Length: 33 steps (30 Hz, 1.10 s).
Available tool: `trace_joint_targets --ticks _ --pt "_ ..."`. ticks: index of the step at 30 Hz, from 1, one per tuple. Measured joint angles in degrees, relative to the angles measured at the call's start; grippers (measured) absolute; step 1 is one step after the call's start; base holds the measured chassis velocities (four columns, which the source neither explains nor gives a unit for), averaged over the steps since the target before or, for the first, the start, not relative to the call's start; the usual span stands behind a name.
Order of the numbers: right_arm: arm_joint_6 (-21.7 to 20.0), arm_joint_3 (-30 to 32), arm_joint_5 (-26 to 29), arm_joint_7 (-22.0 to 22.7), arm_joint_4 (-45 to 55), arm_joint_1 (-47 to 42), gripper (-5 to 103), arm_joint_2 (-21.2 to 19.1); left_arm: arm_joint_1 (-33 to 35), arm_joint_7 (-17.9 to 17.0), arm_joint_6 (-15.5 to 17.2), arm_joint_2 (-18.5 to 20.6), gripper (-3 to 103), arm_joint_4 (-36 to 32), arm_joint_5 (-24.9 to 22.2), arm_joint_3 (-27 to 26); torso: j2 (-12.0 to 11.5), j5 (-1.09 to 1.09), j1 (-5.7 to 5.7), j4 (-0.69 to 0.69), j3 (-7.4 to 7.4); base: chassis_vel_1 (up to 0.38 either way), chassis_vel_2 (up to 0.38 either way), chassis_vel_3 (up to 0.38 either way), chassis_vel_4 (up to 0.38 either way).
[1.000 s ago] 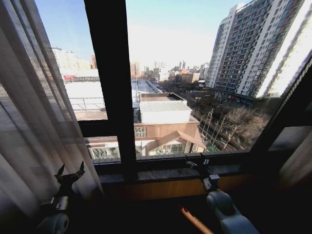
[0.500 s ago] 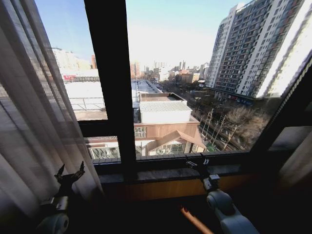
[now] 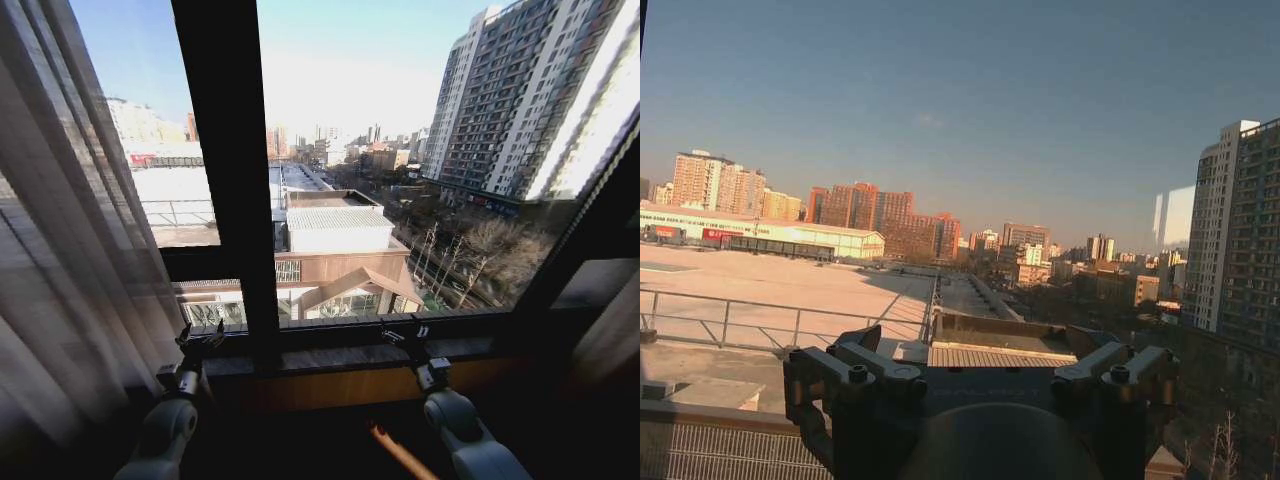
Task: Open the curtains by pulling them apart, changing their state from closed to fully open.
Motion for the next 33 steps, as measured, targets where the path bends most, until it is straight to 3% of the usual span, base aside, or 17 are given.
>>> trace_joint_targets --ticks 4,11,13,15,16,18,20,21,23,29,33 --pt "0.0 0.0 0.0 0.0 0.0 0.0 100 0.0 -1.7 -1.4 3.0 -0.5 100 -0.5 0.7 2.5 0.0 0.01 0.0 0.0 0.0 0.0 0.0 0.0 0.0" --pt "0.0 0.0 0.0 0.0 0.0 0.0 100 0.0 -3.2 -1.1 1.9 0.6 100 0.8 1.4 2.7 0.0 0.02 0.0 -0.01 0.0 0.0 0.0 0.0 0.0" --pt "0.0 0.0 0.0 0.0 0.0 0.0 100 0.0 -3.9 -0.3 0.7 1.1 100 1.7 1.7 2.9 0.0 -0.03 0.0 0.01 0.0 0.0 0.0 0.0 0.0" --pt "0.0 0.0 0.0 0.0 0.0 0.0 100 0.0 -7.0 2.1 -5.3 4.0 100 5.9 3.1 2.7 0.0 0.0 0.0 0.0 0.0 0.0 0.0 0.0 0.0" --pt "0.0 0.0 0.0 0.0 0.0 0.0 100 0.0 -7.0 2.1 -5.3 4.0 100 5.9 3.1 2.7 0.0 0.0 0.0 0.0 0.0 0.0 0.0 0.0 0.0" --pt "0.0 0.0 0.0 0.0 0.0 0.0 100 0.0 -8.7 3.6 -8.8 5.7 100 8.3 3.9 2.4 0.0 0.0 0.0 0.0 0.0 0.0 0.0 0.0 0.0" --pt "0.0 0.0 0.0 0.0 0.0 0.0 100 0.0 -8.9 3.9 -9.3 5.9 100 8.6 4.0 2.4 0.0 -0.03 0.0 0.02 0.0 0.0 0.0 0.0 0.0" --pt "0.0 0.0 0.0 0.0 0.0 0.0 100 0.0 -9.0 4.8 -11.2 6.9 100 9.2 4.0 2.7 0.0 -0.07 0.0 0.01 0.0 0.0 0.0 0.0 0.0" --pt "0.0 0.0 0.0 0.0 0.0 0.0 100 0.0 -9.0 5.3 -12.9 8.8 100 8.7 3.6 2.8 0.0 0.04 0.0 0.01 0.0 0.0 0.0 0.0 0.0" --pt "0.0 0.0 0.0 0.0 0.0 0.0 100 0.0 -4.6 4.7 -13.2 8.0 100 5.0 3.2 2.7 0.0 0.0 0.0 0.0 -0.01 0.0 0.0 0.0 0.0" --pt "0.0 0.0 0.0 0.0 0.0 0.0 100 0.0 1.4 4.0 -15.0 4.1 100 2.6 6.4 2.2 0.0 -0.01 -0.01 0.0 -0.01 0.0 0.0 0.0 0.0"
